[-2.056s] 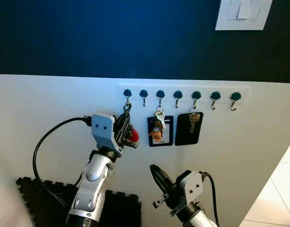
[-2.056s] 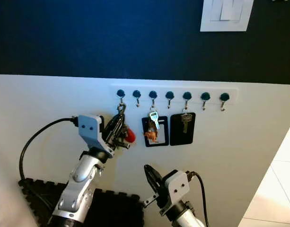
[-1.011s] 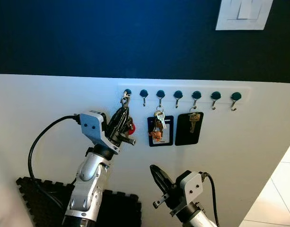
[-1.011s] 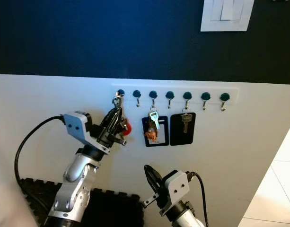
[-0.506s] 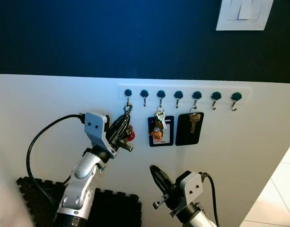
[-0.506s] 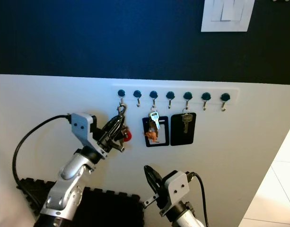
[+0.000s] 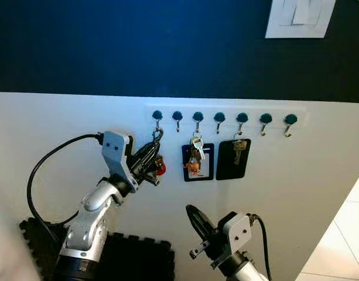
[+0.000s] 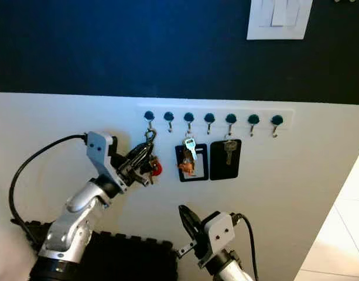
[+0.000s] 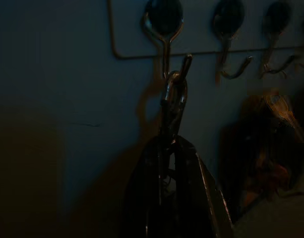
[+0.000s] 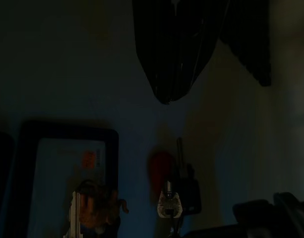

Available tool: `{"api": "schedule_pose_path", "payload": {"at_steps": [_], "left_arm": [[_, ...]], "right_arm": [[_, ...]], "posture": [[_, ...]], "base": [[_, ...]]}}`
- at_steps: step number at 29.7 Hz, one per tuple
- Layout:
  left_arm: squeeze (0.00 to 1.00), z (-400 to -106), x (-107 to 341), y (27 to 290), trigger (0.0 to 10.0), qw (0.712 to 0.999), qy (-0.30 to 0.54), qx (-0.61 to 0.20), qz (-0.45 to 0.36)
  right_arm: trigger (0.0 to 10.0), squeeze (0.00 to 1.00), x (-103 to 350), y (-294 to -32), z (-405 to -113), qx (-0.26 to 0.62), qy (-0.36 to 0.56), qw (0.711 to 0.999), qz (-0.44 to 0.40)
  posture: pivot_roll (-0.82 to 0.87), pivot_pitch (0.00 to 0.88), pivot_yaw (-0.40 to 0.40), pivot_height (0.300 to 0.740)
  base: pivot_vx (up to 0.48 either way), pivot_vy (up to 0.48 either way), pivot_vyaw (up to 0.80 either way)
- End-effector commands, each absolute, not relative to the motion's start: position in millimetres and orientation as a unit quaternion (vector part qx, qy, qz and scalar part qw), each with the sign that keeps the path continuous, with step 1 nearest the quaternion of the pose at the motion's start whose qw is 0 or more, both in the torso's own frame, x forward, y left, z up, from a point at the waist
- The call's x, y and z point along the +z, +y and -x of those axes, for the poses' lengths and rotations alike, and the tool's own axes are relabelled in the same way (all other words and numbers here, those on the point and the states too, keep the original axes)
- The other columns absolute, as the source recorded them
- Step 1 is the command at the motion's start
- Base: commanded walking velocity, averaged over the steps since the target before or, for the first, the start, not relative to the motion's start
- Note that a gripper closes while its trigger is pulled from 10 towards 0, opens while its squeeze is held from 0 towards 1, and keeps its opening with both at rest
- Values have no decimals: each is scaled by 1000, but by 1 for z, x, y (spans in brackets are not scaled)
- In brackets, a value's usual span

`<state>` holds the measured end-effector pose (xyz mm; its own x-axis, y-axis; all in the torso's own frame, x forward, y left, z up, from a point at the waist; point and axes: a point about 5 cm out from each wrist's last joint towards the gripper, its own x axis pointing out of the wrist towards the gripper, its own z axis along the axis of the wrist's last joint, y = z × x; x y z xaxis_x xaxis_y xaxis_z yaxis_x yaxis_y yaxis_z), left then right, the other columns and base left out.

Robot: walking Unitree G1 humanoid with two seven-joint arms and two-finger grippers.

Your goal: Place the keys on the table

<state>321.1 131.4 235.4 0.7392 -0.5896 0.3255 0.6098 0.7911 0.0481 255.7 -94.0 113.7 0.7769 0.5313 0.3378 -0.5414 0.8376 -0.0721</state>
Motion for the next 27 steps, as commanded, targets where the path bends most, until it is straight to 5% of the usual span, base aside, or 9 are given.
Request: {"api": "schedule_pose_path", "payload": {"at_steps": [1, 11, 27], "left_arm": [[0, -318, 234, 132, 0, 925, -145, -351, 35], [0, -299, 242, 129, 0, 880, -123, -456, 53], [0, -310, 234, 116, 0, 898, -71, -434, 18]], "right_arm": [[10000, 0, 111, -94, -253, 284, -172, 943, -10], [10000, 0, 112, -94, -253, 287, -175, 942, -12], [10000, 0, 142, -78, -256, 321, -221, 920, -28]], "posture": [[30, 49, 41, 740], [33, 47, 38, 740], [27, 41, 40, 740]], "base": [[0, 0, 0], [0, 0, 0], [0, 0, 0]]}}
